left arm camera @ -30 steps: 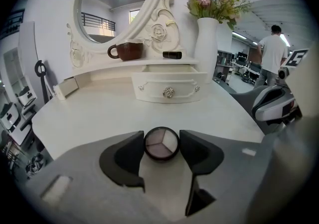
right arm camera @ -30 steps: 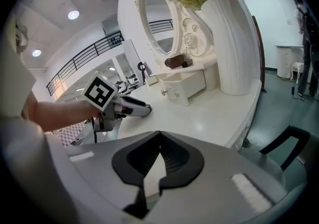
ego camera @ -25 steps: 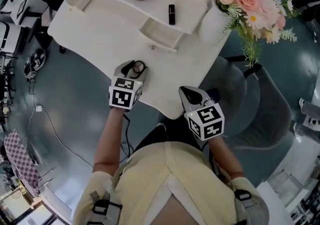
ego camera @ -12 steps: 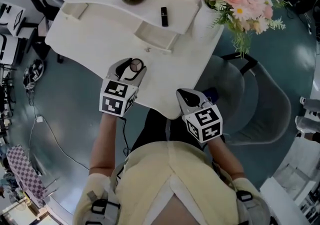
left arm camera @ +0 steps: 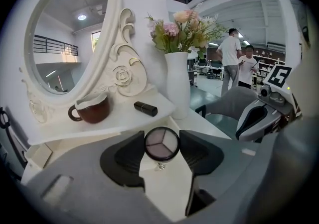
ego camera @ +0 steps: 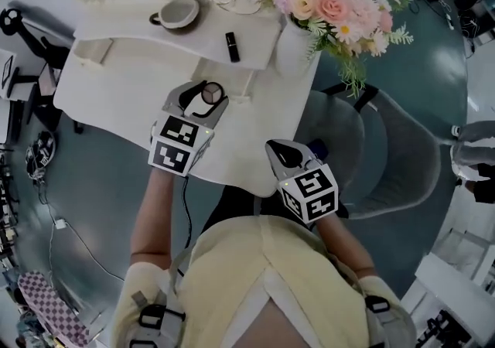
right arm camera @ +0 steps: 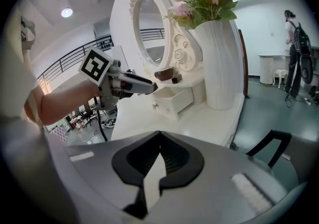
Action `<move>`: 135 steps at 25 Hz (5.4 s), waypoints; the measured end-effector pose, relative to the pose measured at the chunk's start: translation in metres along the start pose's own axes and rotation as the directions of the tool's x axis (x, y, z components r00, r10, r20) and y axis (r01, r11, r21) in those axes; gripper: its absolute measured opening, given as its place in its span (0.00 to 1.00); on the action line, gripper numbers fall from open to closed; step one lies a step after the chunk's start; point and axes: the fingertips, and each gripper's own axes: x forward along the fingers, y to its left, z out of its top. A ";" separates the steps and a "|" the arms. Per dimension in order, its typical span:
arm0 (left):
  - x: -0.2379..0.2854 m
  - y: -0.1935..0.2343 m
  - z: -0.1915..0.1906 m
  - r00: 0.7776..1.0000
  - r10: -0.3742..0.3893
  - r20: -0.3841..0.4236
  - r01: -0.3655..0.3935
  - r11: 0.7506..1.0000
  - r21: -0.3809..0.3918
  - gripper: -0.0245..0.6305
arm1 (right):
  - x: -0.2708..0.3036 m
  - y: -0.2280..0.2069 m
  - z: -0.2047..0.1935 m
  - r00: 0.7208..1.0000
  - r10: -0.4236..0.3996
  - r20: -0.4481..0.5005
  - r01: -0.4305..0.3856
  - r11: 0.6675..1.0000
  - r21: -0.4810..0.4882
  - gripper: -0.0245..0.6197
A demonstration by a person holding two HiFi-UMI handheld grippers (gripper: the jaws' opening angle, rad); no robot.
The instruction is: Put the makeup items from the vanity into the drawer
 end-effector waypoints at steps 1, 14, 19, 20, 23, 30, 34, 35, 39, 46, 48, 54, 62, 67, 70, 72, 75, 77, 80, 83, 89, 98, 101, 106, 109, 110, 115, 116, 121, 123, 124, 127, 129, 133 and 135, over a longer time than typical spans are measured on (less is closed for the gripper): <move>0.003 0.002 0.001 1.000 -0.010 -0.002 0.010 1.000 0.008 0.39 | 0.001 -0.001 0.002 1.000 -0.010 0.001 0.010 1.000 0.005 0.04; 0.043 0.019 0.007 0.990 -0.127 -0.061 0.132 0.988 0.082 0.39 | 0.018 -0.010 0.016 0.992 -0.127 0.003 0.127 0.990 0.053 0.04; 0.056 0.016 0.002 0.981 -0.157 -0.118 0.170 0.978 0.117 0.39 | 0.020 -0.015 0.017 0.986 -0.165 0.005 0.164 0.983 0.077 0.04; 0.058 0.016 0.000 0.978 -0.161 -0.130 0.176 0.977 0.120 0.39 | 0.020 -0.016 0.017 0.985 -0.172 0.005 0.171 0.982 0.082 0.04; 0.064 0.015 -0.004 0.969 -0.176 -0.173 0.197 0.974 0.113 0.39 | 0.020 -0.019 0.016 0.982 -0.189 0.004 0.188 0.977 0.098 0.04; 0.072 0.014 -0.009 0.950 -0.210 -0.229 0.233 0.969 0.078 0.39 | 0.019 -0.025 0.013 0.976 -0.219 0.006 0.217 0.968 0.128 0.04; 0.073 0.012 -0.013 0.937 -0.239 -0.255 0.257 0.966 0.041 0.39 | 0.018 -0.028 0.011 0.973 -0.230 0.001 0.228 0.963 0.141 0.04; 0.073 0.012 -0.014 0.935 -0.241 -0.259 0.258 0.966 0.034 0.39 | 0.018 -0.028 0.011 0.973 -0.230 0.000 0.227 0.963 0.142 0.04; 0.074 0.013 -0.014 0.934 -0.237 -0.267 0.254 0.967 0.030 0.39 | 0.018 -0.028 0.010 0.974 -0.228 -0.003 0.226 0.964 0.141 0.04; 0.074 0.013 -0.014 0.937 -0.221 -0.270 0.240 0.970 0.036 0.40 | 0.017 -0.028 0.010 0.976 -0.218 -0.003 0.217 0.966 0.140 0.04; 0.074 0.014 -0.014 0.941 -0.215 -0.262 0.234 0.971 0.042 0.40 | 0.016 -0.029 0.010 0.976 -0.217 -0.001 0.215 0.966 0.143 0.04; 0.073 0.018 -0.011 0.951 -0.189 -0.245 0.215 0.973 0.084 0.40 | 0.012 -0.031 0.010 0.976 -0.218 0.004 0.215 0.965 0.153 0.04; 0.072 0.019 -0.010 0.954 -0.176 -0.242 0.204 0.974 0.095 0.40 | 0.010 -0.028 0.010 0.977 -0.214 0.006 0.210 0.965 0.159 0.04; 0.070 0.019 -0.009 0.957 -0.176 -0.230 0.204 0.973 0.105 0.41 | 0.009 -0.027 0.009 0.977 -0.214 0.008 0.210 0.964 0.163 0.04; 0.069 0.018 -0.009 0.959 -0.173 -0.226 0.203 0.972 0.118 0.42 | 0.008 -0.027 0.008 0.977 -0.214 0.007 0.210 0.964 0.162 0.04; 0.067 0.017 -0.008 0.961 -0.171 -0.217 0.201 0.972 0.122 0.42 | 0.008 -0.026 0.008 0.977 -0.213 0.008 0.209 0.965 0.160 0.04; 0.061 0.018 -0.003 0.970 -0.169 -0.175 0.188 0.977 0.100 0.42 | 0.007 -0.024 0.009 0.978 -0.209 0.013 0.204 0.967 0.156 0.04; 0.054 0.019 0.002 0.977 -0.169 -0.128 0.178 0.982 0.060 0.42 | 0.007 -0.023 0.010 0.978 -0.206 0.016 0.201 0.968 0.151 0.04; 0.042 0.021 0.014 0.986 -0.163 -0.040 0.162 0.987 -0.012 0.42 | 0.006 -0.022 0.011 0.979 -0.204 0.016 0.200 0.969 0.142 0.04; 0.030 0.022 0.025 0.989 -0.143 0.028 0.144 0.989 -0.035 0.41 | 0.004 -0.021 0.012 0.979 -0.201 0.015 0.197 0.971 0.133 0.04; 0.002 0.024 0.045 0.984 -0.078 0.161 0.083 0.996 -0.026 0.40 | 0.003 -0.016 0.017 0.981 -0.190 0.024 0.187 0.976 0.108 0.04; -0.039 0.032 0.082 0.938 0.024 0.346 -0.001 0.998 -0.065 0.35 | -0.003 -0.013 0.022 0.981 -0.191 0.033 0.187 0.979 0.084 0.04; -0.036 0.033 0.084 0.944 0.033 0.328 -0.006 0.997 -0.082 0.35 | -0.004 -0.013 0.024 0.981 -0.193 0.036 0.190 0.979 0.079 0.04; -0.017 0.029 0.083 0.953 0.031 0.301 0.000 0.995 -0.104 0.35 | -0.005 -0.011 0.022 0.980 -0.196 0.037 0.193 0.978 0.077 0.04; -0.002 0.024 0.083 0.958 0.022 0.285 0.006 0.995 -0.096 0.35 | -0.007 -0.013 0.021 0.978 -0.207 0.037 0.204 0.975 0.084 0.04; 0.003 0.024 0.082 0.961 0.023 0.275 0.002 0.996 -0.091 0.35 | -0.008 -0.014 0.021 0.977 -0.212 0.037 0.208 0.974 0.087 0.04; 0.033 0.028 0.073 0.977 0.028 0.212 -0.009 0.996 -0.088 0.38 | -0.011 -0.016 0.017 0.973 -0.227 0.033 0.223 0.970 0.100 0.04; 0.037 0.029 0.072 0.978 0.031 0.206 -0.013 0.996 -0.091 0.38 | -0.011 -0.016 0.016 0.973 -0.228 0.031 0.224 0.969 0.102 0.04; 0.059 0.031 0.064 0.985 0.057 0.164 -0.044 0.995 -0.086 0.38 | -0.013 -0.017 0.013 0.972 -0.233 0.026 0.229 0.967 0.112 0.04; 0.065 0.033 0.063 0.985 0.065 0.157 -0.048 0.993 -0.106 0.38 | -0.013 -0.018 0.012 0.972 -0.236 0.025 0.231 0.966 0.116 0.04; 0.067 0.034 0.063 0.985 0.071 0.155 -0.053 0.992 -0.114 0.38 | -0.013 -0.019 0.011 0.971 -0.236 0.024 0.232 0.966 0.118 0.04; 0.075 0.034 0.061 0.986 0.081 0.144 -0.063 0.990 -0.128 0.40 | -0.013 -0.021 0.009 0.972 -0.236 0.019 0.232 0.965 0.123 0.04; 0.080 0.033 0.059 0.988 0.087 0.131 -0.070 0.989 -0.133 0.41 | -0.013 -0.021 0.009 0.972 -0.234 0.017 0.230 0.965 0.124 0.04; 0.086 0.035 0.054 0.989 0.106 0.099 -0.090 0.984 -0.154 0.40 | -0.012 -0.021 0.008 0.973 -0.231 0.014 0.227 0.966 0.124 0.04; 0.087 0.036 0.052 0.990 0.112 0.083 -0.099 0.984 -0.147 0.40 | -0.012 -0.022 0.008 0.973 -0.231 0.013 0.227 0.966 0.126 0.04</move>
